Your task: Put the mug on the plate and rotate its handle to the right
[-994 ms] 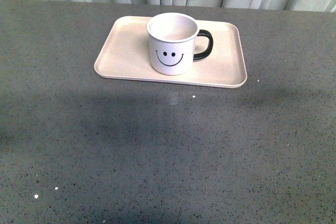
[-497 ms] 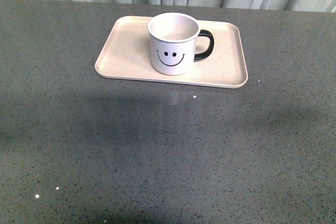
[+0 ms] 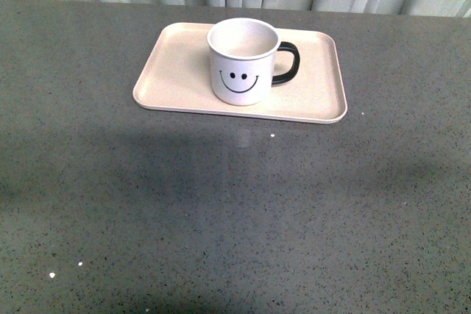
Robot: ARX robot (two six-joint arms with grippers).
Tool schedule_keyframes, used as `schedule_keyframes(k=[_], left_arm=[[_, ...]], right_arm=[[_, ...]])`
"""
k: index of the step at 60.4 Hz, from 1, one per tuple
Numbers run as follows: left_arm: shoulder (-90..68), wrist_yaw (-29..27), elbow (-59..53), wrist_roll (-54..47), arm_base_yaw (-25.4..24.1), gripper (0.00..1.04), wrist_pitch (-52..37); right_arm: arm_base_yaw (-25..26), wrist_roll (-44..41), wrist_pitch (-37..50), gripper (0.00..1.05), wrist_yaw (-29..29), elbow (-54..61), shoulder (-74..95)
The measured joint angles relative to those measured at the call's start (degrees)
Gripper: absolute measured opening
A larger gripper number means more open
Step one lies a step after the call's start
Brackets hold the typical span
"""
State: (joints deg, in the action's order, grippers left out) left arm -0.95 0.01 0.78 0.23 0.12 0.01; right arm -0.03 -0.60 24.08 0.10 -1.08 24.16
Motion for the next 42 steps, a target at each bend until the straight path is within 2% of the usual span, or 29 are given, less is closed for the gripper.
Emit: schedule_keyframes(k=[42], left_arm=[[0.0, 0.0, 0.0, 0.0, 0.0, 0.95, 0.0]], right_arm=[[0.0, 0.0, -13.5, 0.02, 0.0, 0.0, -13.7]])
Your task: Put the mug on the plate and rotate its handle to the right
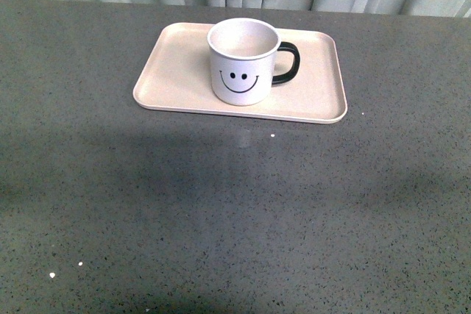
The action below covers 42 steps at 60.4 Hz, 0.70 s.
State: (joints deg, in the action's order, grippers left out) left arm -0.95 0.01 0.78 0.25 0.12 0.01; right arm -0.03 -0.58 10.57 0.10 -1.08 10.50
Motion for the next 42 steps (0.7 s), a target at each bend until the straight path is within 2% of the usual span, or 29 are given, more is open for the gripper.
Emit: schedule_keyframes(k=[8, 25, 42], left_arm=[[0.0, 0.0, 0.0, 0.0, 0.0, 0.95, 0.0], [0.0, 0.0, 0.0, 0.0, 0.0, 0.95, 0.0], [0.0, 0.0, 0.0, 0.0, 0.0, 0.95, 0.0]], right_arm=[[0.0, 0.0, -9.6, 0.02, 0.0, 0.0, -7.7], [0.0, 0.0, -10.4, 0.02, 0.0, 0.0, -10.2], [0.0, 0.0, -10.4, 0.49, 0.0, 0.0, -10.2]])
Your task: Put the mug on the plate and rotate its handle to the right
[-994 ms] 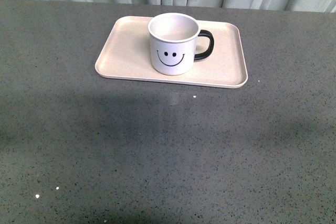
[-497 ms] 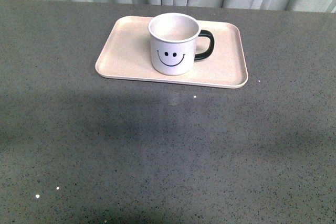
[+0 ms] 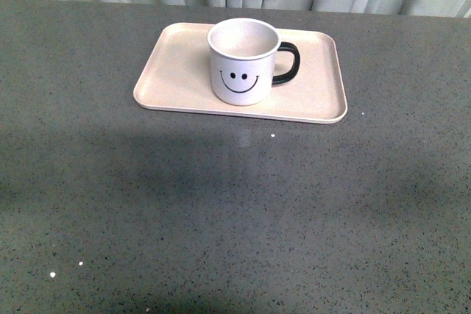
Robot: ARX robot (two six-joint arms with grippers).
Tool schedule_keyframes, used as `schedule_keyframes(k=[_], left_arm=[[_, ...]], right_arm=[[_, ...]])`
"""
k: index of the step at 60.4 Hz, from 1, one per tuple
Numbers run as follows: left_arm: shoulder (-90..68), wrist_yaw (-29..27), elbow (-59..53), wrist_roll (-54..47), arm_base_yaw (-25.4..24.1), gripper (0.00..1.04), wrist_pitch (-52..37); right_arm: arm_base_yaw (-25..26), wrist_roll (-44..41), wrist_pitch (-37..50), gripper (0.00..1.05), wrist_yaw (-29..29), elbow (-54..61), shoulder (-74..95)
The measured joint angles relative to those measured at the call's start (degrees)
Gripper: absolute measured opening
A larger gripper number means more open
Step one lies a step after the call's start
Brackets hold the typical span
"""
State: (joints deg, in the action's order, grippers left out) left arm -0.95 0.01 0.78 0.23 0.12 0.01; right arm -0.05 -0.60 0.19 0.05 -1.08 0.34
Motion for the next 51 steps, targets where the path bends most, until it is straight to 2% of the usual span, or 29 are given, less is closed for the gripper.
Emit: schedule_keyframes(k=[5, 15, 51], left_arm=[[0.0, 0.0, 0.0, 0.0, 0.0, 0.95, 0.0], [0.0, 0.0, 0.0, 0.0, 0.0, 0.95, 0.0], [0.0, 0.0, 0.0, 0.0, 0.0, 0.95, 0.0]], right_arm=[[0.0, 0.0, 0.0, 0.71, 0.0, 0.0, 0.0], [0.0, 0.0, 0.0, 0.97, 0.0, 0.0, 0.0], [0.0, 0.0, 0.0, 0.95, 0.0, 0.0, 0.0]])
